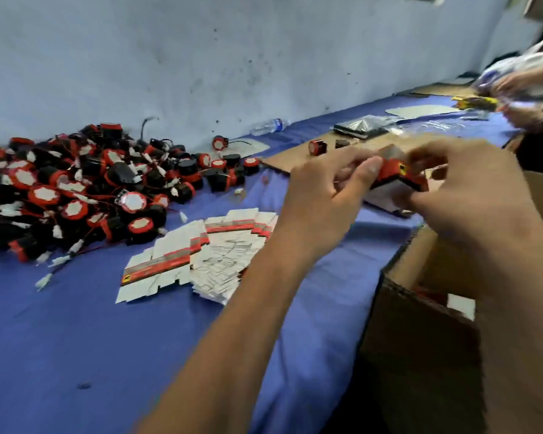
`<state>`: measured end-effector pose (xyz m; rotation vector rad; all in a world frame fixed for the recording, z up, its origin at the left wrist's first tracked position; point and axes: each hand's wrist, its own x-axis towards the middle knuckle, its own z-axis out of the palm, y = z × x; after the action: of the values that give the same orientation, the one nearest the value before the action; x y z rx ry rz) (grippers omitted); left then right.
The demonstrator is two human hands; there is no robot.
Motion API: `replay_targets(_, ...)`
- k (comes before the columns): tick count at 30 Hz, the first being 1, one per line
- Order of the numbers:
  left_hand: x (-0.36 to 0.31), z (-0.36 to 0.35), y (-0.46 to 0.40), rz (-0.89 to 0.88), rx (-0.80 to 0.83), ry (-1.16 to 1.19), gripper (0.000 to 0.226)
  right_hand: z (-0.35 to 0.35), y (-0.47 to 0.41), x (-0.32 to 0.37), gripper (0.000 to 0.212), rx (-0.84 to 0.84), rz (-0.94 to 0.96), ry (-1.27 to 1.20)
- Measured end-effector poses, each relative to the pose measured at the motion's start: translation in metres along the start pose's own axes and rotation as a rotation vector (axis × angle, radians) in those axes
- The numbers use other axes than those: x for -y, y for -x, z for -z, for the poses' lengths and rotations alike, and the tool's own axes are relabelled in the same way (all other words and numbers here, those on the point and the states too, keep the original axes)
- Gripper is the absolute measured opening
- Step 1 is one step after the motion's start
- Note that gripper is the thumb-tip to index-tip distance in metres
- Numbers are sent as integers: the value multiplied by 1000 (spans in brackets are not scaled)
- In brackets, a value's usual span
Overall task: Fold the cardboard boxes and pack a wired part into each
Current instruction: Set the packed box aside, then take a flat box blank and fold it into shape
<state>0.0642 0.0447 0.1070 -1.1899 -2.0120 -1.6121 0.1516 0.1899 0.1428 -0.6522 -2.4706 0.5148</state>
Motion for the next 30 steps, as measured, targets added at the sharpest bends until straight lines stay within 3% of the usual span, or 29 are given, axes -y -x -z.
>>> replay_targets(4,-11,-72,-9,-52,334,-123,23,31,4,-63,46,169,-229,91)
replay_targets(7,-2,-103,-4,-14,476,-295,31,26,2,-74,61,206,-276,68)
replay_targets(9,5,-102,-1,-29,403,-302,33,18,-1,-67,62,162,-245,52)
replay_targets(13,35,-57,8,37,96,-326,22,-15,-1,-21,53,132,-103,-33)
replay_targets(17,80,18,48,400,-175,-389,8,-79,9,51,46,324,158,-88)
replay_targets(22,131,133,114,882,-528,-675,26,-192,32,144,41,664,566,5)
replay_targets(25,152,187,143,1142,-502,-736,39,-251,43,185,69,744,776,145)
replay_targets(28,167,208,145,1170,-474,-605,52,-287,42,207,105,840,838,228)
replay_targets(30,177,213,136,1210,-494,-478,54,-298,36,218,111,905,812,202)
